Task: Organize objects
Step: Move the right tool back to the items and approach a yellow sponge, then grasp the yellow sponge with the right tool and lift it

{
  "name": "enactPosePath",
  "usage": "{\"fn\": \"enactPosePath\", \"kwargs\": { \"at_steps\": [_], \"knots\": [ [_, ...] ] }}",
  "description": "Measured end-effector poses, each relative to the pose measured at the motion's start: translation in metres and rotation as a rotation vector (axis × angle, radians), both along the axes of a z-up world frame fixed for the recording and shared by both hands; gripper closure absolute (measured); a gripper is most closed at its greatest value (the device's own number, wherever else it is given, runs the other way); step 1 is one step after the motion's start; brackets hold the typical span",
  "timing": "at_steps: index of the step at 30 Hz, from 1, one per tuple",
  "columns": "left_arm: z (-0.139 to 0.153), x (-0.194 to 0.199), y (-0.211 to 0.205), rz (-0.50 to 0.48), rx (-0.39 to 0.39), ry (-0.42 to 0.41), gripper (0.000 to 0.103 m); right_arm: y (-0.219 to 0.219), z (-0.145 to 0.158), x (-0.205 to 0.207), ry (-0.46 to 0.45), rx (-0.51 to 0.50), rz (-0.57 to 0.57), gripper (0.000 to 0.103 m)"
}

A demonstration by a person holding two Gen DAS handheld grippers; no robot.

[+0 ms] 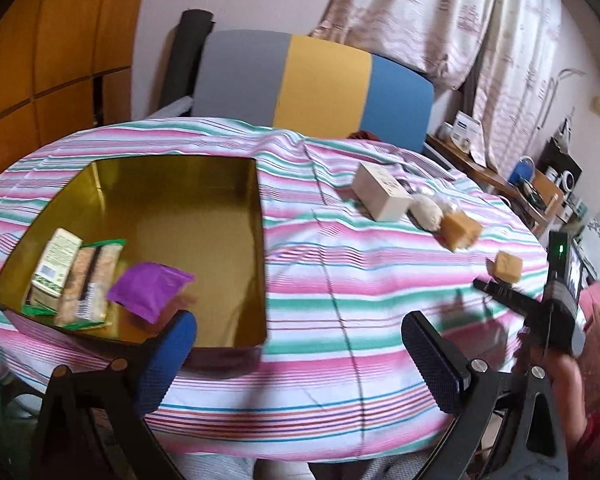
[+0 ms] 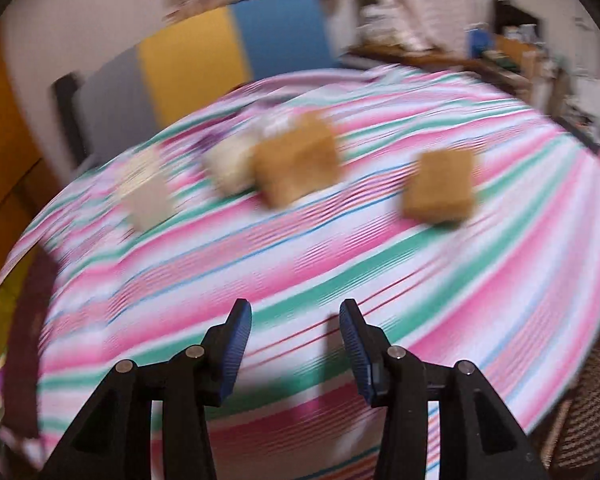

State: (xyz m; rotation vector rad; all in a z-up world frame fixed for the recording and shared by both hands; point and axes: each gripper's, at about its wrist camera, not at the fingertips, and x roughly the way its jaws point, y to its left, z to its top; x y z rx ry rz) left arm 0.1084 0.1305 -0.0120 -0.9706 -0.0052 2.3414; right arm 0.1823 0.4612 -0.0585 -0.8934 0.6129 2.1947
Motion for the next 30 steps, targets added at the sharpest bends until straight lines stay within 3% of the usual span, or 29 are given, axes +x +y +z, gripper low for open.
{"fn": "enactPosePath", "kwargs": {
  "at_steps": [4,10,16,18,23,27,30],
  "knots": [
    [-0.003,0.006,0.013,-0.033,-0.010,-0.011,0.000,0.050,0.010,0.014,-0.018,0.070,-0.167,0.056],
    [-0.007,0.014,0.028,-0.074,-0.032,-0.026,0.000,0.096,0.008,0.007,-0.063,0.127,-0.262,0.047],
    [-0.013,0.019,0.039,-0.105,-0.063,-0.034,0.000,0.106,-0.011,-0.010,-0.079,0.107,-0.168,0.048],
    [-0.015,0.019,0.041,-0.111,-0.067,-0.037,0.000,0.102,-0.012,-0.016,-0.068,0.114,-0.124,0.067],
    [-0.018,0.018,0.044,-0.119,-0.074,-0.049,0.000,0.096,0.008,-0.044,-0.066,0.213,-0.013,0.068],
    [-0.019,0.017,0.043,-0.112,-0.076,-0.053,0.000,0.104,0.010,-0.064,-0.111,0.203,0.027,0.068],
    [-0.019,0.016,0.040,-0.100,-0.067,-0.055,0.000,0.088,0.011,-0.066,-0.086,0.194,0.125,0.069]
  ]
}}
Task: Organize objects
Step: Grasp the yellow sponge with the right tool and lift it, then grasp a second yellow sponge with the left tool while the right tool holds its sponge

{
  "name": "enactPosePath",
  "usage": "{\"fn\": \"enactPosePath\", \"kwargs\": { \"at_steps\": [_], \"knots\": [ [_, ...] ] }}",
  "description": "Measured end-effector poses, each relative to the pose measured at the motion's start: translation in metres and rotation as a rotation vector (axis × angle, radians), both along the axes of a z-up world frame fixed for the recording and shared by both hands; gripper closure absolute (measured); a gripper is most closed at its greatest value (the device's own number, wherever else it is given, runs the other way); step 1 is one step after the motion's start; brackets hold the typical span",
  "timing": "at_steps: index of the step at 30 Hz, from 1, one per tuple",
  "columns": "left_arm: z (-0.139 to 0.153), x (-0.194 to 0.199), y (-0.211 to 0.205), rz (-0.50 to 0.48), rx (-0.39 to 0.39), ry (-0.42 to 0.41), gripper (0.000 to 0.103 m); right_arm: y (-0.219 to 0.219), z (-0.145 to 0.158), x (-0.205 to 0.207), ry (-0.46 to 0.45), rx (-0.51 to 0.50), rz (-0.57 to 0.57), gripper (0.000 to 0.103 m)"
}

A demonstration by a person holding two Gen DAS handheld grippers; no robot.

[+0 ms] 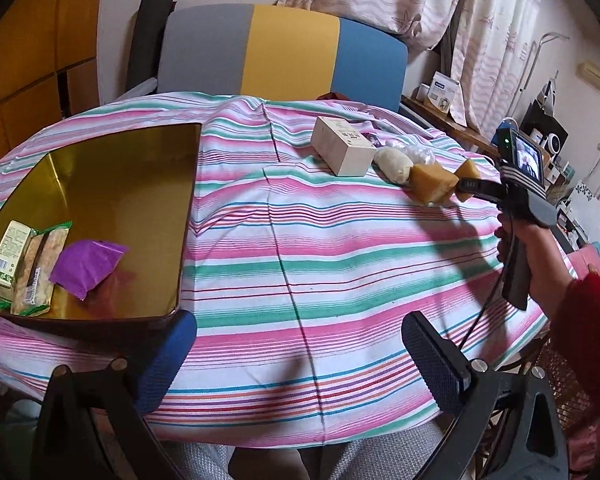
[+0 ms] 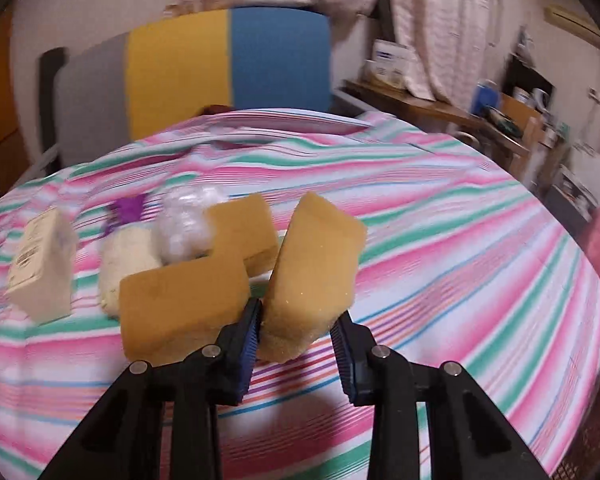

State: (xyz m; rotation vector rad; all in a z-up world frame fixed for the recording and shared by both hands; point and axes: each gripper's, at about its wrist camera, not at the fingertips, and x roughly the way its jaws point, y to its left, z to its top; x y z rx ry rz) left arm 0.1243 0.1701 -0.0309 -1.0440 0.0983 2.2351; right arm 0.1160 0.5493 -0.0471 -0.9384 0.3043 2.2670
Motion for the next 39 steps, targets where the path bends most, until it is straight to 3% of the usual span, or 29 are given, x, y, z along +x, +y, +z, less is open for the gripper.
{"fn": "enactPosePath", "kwargs": {
  "at_steps": [5,8,13,17,23,25,27,28,32,34,39],
  "knots": [
    [0.000,-0.001,0.001,0.000,0.007,-0.008,0.000,-0.062,0.009,0.020,0.086,-0.004,0.234,0.069],
    [0.001,-0.001,0.004,-0.007,0.009,-0.007,0.000,-0.084,0.017,0.039,0.166,-0.040,0.292,0.070],
    [0.004,0.000,0.012,-0.014,0.010,-0.002,0.000,-0.063,0.011,0.048,0.179,-0.048,0.138,0.070],
    [0.008,-0.002,0.019,-0.013,0.018,0.005,0.000,-0.035,-0.005,0.048,0.169,-0.111,0.041,0.070],
    [0.015,-0.009,0.043,-0.040,-0.008,0.048,0.000,-0.041,-0.030,0.052,0.136,-0.158,0.042,0.070],
    [0.017,-0.014,0.050,-0.040,-0.012,0.054,0.000,-0.044,-0.026,0.059,0.165,-0.152,0.022,0.066],
    [0.017,-0.020,0.055,-0.036,-0.004,0.039,0.000,-0.045,-0.019,0.063,0.193,-0.126,0.016,0.054],
    [0.016,-0.023,0.057,-0.030,0.000,0.029,0.000,-0.046,-0.015,0.063,0.197,-0.110,0.019,0.054],
    [0.013,-0.029,0.065,-0.027,-0.002,0.017,0.000,-0.039,-0.009,0.056,0.199,-0.109,0.038,0.055],
    [0.012,-0.031,0.072,-0.031,-0.014,0.032,0.000,-0.037,-0.013,0.053,0.195,-0.123,0.034,0.069],
    [0.009,-0.041,0.091,-0.049,-0.022,0.070,0.000,-0.049,-0.014,0.055,0.205,-0.071,0.030,0.070]
  ]
}}
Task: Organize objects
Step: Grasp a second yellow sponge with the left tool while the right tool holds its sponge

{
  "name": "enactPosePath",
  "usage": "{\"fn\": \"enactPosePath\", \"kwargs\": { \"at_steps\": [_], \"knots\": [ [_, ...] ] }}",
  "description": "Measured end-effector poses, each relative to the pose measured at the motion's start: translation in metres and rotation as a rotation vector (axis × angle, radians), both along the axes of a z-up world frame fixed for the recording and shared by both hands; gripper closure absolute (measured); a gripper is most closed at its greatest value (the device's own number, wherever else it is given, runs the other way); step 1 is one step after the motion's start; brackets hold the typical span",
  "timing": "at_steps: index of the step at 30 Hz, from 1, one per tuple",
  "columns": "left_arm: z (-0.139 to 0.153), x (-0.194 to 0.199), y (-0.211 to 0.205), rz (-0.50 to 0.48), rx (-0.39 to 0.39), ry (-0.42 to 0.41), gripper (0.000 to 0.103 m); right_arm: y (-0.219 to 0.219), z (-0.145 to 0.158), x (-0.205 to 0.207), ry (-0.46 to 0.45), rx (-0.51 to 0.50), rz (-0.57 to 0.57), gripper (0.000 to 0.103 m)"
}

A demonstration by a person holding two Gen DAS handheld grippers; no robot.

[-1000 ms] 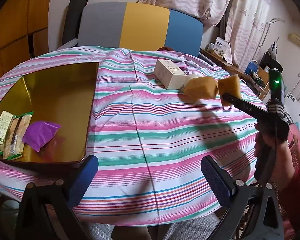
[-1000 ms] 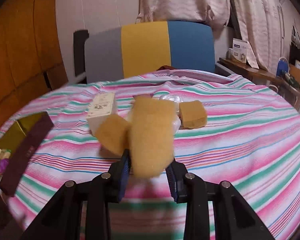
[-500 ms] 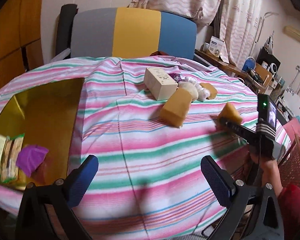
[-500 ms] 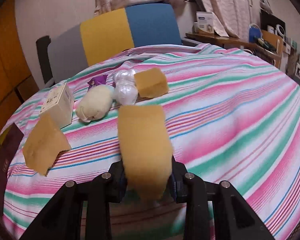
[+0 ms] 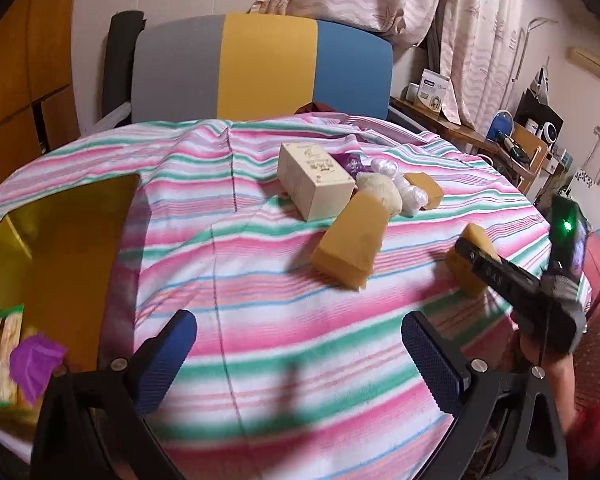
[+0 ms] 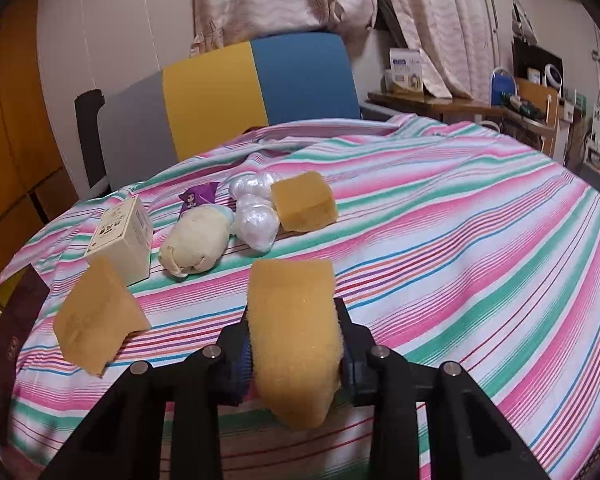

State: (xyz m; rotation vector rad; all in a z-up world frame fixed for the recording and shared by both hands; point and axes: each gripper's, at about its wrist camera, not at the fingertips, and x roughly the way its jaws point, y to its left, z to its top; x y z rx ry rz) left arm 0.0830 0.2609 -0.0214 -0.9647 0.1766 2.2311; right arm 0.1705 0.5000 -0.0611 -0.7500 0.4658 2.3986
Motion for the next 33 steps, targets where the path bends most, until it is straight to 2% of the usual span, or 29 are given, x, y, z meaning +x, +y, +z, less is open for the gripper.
{"fn": "enactPosePath", "kwargs": {
  "at_steps": [2,5,7,12,16,18,20,21,23,28,33],
  "knots": [
    [-0.001,-0.007,0.016,-0.035,0.006,0.025,0.000,-0.005,0.000,-0.001,0.006,0.024,0.006,0.070],
    [-0.003,-0.020,0.038,-0.063,-0.026,0.040,0.000,-0.005,-0.002,-0.001,0.006,0.035,0.000,0.070],
    [-0.007,-0.031,0.055,-0.086,-0.046,0.024,0.000,-0.003,-0.003,-0.001,0.012,0.022,0.001,0.070],
    [-0.019,-0.051,0.082,-0.125,-0.022,-0.035,0.000,0.005,-0.009,-0.001,0.013,-0.023,0.001,0.070],
    [-0.037,-0.057,0.098,-0.141,-0.065,-0.048,0.001,0.010,-0.014,-0.002,0.005,-0.054,-0.010,0.070],
    [-0.043,-0.054,0.102,-0.144,-0.086,-0.025,0.008,0.010,-0.014,-0.001,0.010,-0.054,-0.015,0.070],
    [-0.048,-0.050,0.104,-0.154,-0.102,0.017,0.027,0.010,-0.015,-0.001,0.010,-0.051,-0.018,0.070],
    [-0.051,-0.049,0.104,-0.157,-0.112,0.036,0.032,0.010,-0.014,-0.001,0.010,-0.049,-0.018,0.070],
    [-0.053,-0.050,0.104,-0.169,-0.102,0.019,0.045,0.010,-0.014,0.000,0.010,-0.045,-0.021,0.070],
    [-0.054,-0.046,0.097,-0.142,-0.081,0.041,0.047,0.007,-0.012,0.000,0.006,-0.020,-0.039,0.070],
    [-0.053,-0.036,0.086,-0.125,-0.072,0.066,0.048,-0.008,-0.005,-0.005,-0.019,0.071,-0.035,0.070]
  ]
}}
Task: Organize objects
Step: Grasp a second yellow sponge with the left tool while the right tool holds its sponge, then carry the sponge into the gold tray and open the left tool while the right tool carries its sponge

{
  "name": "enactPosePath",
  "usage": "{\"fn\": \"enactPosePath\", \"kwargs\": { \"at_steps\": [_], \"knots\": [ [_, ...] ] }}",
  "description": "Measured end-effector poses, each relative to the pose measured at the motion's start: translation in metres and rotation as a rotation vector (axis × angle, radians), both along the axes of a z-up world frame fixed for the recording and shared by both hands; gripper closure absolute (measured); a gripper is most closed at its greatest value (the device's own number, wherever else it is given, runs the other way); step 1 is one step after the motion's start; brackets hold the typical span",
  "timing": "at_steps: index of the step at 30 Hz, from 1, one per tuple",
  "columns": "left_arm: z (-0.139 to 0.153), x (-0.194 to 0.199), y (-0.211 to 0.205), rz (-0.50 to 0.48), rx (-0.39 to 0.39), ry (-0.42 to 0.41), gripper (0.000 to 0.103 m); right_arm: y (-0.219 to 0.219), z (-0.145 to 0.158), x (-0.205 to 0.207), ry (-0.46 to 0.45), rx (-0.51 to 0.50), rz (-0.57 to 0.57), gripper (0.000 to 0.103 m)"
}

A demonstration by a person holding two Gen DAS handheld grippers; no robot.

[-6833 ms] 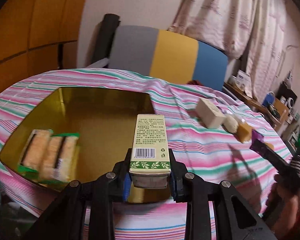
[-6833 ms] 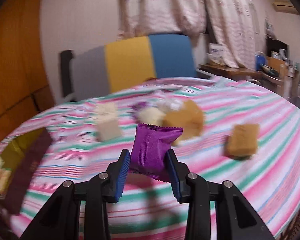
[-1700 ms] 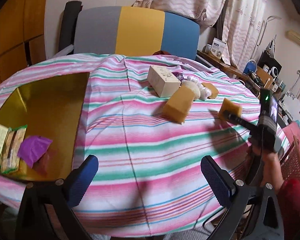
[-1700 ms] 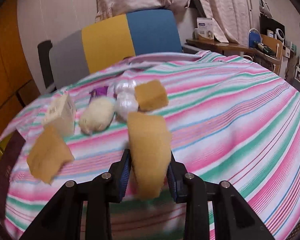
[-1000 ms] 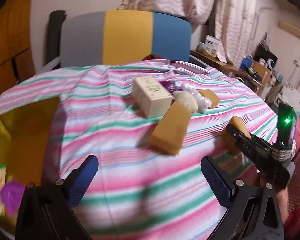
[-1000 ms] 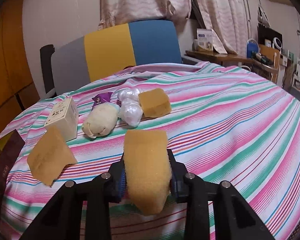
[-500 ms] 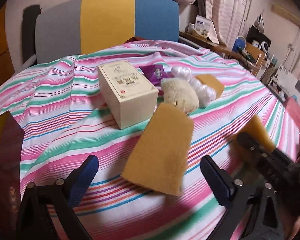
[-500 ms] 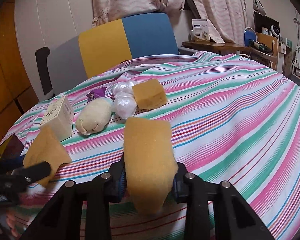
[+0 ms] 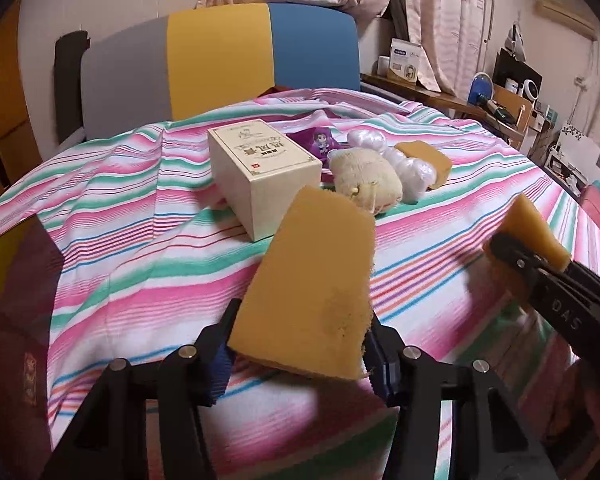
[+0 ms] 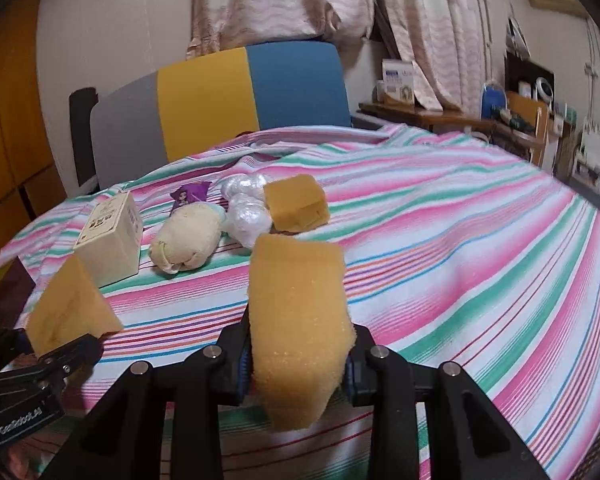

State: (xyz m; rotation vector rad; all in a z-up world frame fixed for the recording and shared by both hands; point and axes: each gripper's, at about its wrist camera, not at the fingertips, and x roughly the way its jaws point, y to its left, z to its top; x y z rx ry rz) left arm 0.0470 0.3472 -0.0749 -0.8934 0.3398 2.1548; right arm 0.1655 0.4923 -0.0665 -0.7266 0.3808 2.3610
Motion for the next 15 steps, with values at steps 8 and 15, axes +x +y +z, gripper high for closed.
{"fn": "enactPosePath", "kwargs": {
  "at_steps": [8,15],
  "knots": [
    [-0.004,0.023,-0.028,0.025,0.029,0.026,0.048,-0.012,0.001,-0.013,-0.057,0.073,0.041,0.070],
    [0.015,0.041,-0.057,0.022,0.113,-0.002,0.048,-0.016,0.000,-0.016,-0.081,0.101,0.022,0.070]
  ]
}}
